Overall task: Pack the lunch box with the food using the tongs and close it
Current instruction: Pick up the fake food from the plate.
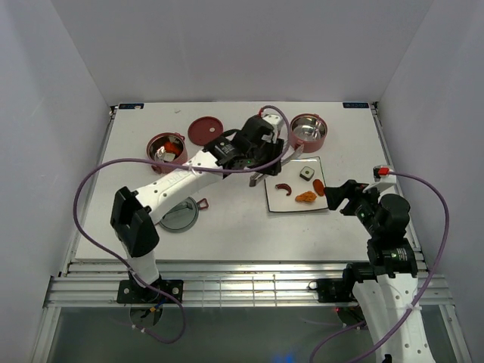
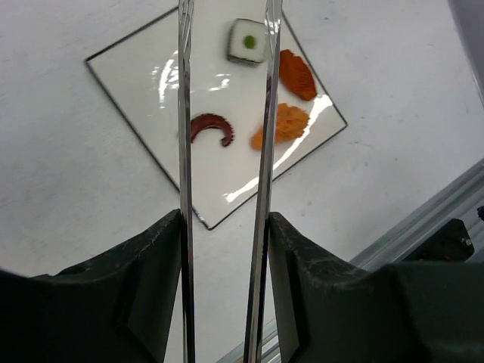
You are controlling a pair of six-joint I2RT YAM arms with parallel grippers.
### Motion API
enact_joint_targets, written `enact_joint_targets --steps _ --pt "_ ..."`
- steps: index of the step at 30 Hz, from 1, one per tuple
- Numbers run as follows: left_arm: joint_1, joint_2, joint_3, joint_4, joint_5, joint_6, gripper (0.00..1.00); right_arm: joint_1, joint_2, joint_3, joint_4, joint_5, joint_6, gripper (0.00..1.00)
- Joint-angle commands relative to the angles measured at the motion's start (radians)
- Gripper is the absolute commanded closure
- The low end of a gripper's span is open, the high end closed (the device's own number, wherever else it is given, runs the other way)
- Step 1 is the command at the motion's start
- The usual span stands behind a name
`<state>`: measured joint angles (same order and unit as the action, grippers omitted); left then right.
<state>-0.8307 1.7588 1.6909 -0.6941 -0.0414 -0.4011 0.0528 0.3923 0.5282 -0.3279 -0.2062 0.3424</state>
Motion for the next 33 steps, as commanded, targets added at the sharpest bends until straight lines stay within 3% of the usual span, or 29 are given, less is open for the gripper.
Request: enact_joint_targets --steps 1,14,33 --pt "-0.093 0.05 0.084 0.053 -0.003 -0.024 0.44 -0.001 -0.013 0.078 -0.02 0.059 0.018 0.24" --pt "-0.234 0.162 0.125 0.093 -0.015 -0.051 0.44 -0.001 -0.127 0.173 -0.117 0.149 0.014 0.24" --pt "-0.281 0.265 0.147 0.085 -0.052 -0.078 0.45 0.001 -0.17 0.187 -0.143 0.152 -0.025 0.23"
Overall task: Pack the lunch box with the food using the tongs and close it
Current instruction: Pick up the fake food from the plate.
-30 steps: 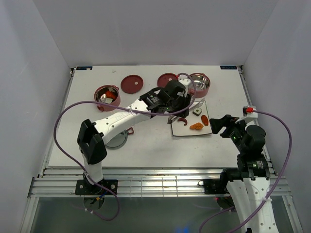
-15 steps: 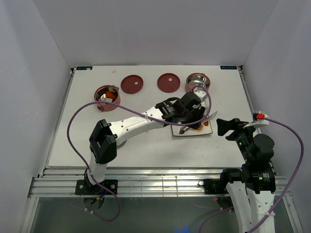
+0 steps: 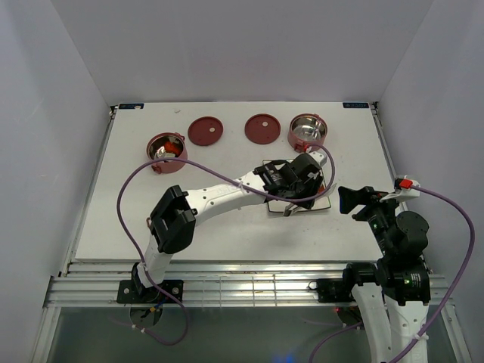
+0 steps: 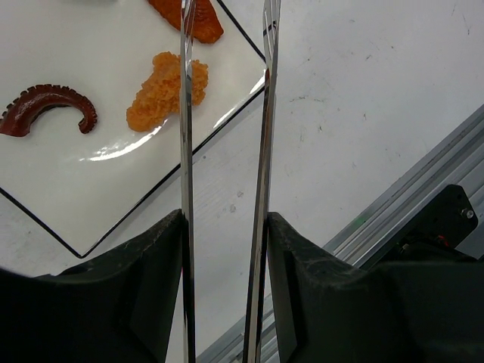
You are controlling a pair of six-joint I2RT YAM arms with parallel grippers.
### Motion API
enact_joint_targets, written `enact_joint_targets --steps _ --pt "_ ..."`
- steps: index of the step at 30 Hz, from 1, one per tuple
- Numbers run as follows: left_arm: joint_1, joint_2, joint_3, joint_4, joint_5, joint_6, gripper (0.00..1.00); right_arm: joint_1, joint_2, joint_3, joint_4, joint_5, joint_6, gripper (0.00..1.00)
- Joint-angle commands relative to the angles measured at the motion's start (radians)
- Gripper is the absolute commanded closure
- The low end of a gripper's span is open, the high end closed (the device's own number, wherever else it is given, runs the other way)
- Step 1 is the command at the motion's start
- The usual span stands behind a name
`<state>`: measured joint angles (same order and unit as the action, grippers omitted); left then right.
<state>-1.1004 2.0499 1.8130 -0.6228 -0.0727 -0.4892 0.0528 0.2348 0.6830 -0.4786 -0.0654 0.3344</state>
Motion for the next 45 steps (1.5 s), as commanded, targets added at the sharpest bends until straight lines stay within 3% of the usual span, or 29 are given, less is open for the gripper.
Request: enact_joint_targets --steps 1,11,19,33,45 --pt "-0.016 -0.028 0.028 0.012 -0.025 0.024 0.45 -0.001 -0.014 0.027 0.009 0.01 -0.017 0.23" --pt "-0.023 -0.062 0.04 -0.008 -0.068 0.055 0.44 0.001 -0.025 0.012 0.014 0.006 -0.018 0.23" --pt "-0.023 0.01 0.054 -0.02 -0.085 -0.021 0.46 -0.001 -0.034 0.001 0.014 -0.004 -0.017 0.23" --pt "-0.012 0.138 0.204 -0.133 -0.177 -0.074 0.43 -0.001 -0.061 0.01 -0.008 0.006 -0.032 0.23" --pt "-0.009 0.134 0.233 -0.15 -0.135 -0.08 0.43 -0.001 -0.069 0.007 -0.008 0.01 -0.04 0.23"
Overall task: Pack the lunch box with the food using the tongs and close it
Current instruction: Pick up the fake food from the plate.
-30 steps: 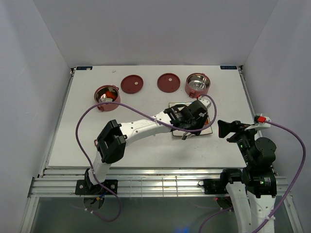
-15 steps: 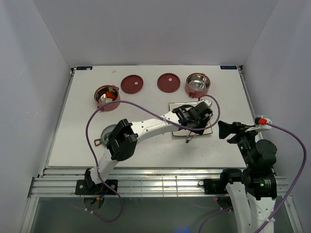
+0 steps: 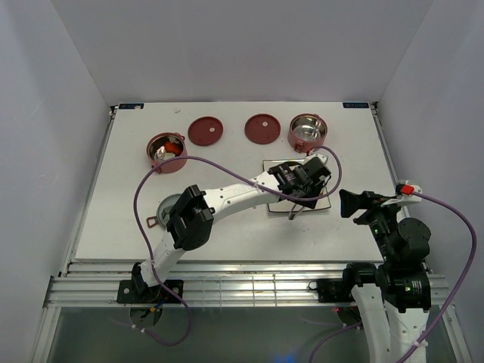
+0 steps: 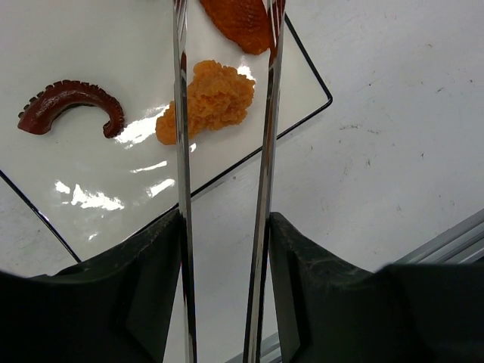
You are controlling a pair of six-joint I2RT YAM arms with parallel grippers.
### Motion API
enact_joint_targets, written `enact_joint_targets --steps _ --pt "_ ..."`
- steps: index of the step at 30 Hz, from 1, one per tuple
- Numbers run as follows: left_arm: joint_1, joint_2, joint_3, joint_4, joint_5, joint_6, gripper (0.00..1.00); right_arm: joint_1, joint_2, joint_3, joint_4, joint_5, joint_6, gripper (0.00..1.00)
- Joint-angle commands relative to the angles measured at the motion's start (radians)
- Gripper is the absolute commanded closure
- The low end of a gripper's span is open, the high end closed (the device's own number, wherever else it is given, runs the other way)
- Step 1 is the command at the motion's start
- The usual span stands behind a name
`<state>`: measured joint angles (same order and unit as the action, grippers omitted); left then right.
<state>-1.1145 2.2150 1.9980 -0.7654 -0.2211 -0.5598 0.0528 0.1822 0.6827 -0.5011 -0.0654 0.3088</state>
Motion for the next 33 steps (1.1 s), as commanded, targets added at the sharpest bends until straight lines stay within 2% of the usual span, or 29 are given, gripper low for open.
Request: enact_joint_targets --steps 1,27,33 --pt "0.005 -0.031 0.053 -0.009 0.025 -0.011 0.43 0.001 -0.018 0.008 0.015 0.01 -0.014 0.23" --pt "0.022 0.037 0.128 -0.069 0.08 -0.042 0.43 -0.001 -0.029 0.035 -0.007 0.022 -0.043 0.23" --pt "0.024 0.017 0.104 -0.072 0.081 -0.052 0.44 -0.001 -0.033 0.032 -0.008 0.027 -0.046 0.23"
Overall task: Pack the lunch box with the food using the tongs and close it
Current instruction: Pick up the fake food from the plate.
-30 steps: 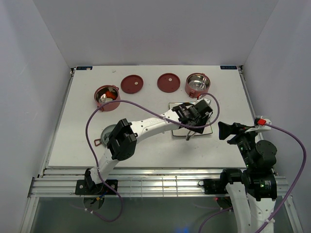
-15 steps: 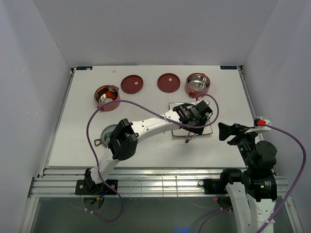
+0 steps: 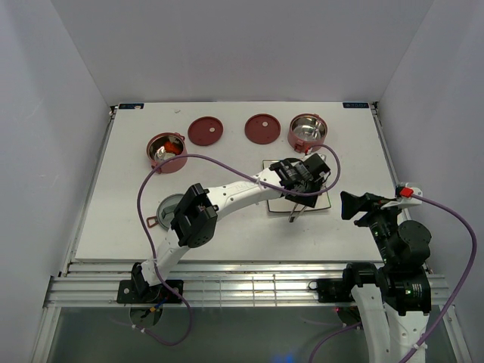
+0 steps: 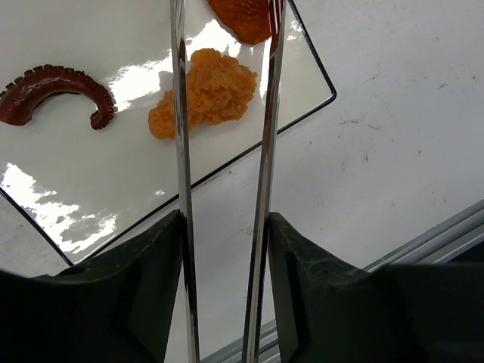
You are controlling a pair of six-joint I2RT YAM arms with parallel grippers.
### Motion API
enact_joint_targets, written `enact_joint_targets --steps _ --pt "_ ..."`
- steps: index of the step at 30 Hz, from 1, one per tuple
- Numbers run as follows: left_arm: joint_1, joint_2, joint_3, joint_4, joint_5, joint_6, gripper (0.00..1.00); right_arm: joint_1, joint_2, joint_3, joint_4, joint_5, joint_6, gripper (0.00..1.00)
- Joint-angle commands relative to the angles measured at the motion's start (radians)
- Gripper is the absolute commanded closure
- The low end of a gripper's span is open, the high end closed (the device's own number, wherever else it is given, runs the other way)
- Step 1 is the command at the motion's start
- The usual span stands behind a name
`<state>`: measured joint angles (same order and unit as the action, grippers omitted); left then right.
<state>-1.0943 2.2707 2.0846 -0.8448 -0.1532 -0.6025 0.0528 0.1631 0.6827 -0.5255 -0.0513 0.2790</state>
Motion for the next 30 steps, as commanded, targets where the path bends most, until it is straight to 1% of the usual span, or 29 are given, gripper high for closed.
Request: enact_joint_targets --steps 1,15,30 --pt "0.004 -0.045 0.014 0.007 0.014 -0.011 0.44 0.001 -0.016 0.031 0.018 0.013 -0.017 0.23" --pt "0.004 -0.062 0.018 0.007 0.024 -0.005 0.56 -0.001 -0.027 0.025 0.019 0.01 -0.009 0.23" --pt "0.005 -0.097 0.04 0.007 -0.005 0.012 0.62 -0.001 -0.025 0.017 0.025 0.01 -0.006 0.23"
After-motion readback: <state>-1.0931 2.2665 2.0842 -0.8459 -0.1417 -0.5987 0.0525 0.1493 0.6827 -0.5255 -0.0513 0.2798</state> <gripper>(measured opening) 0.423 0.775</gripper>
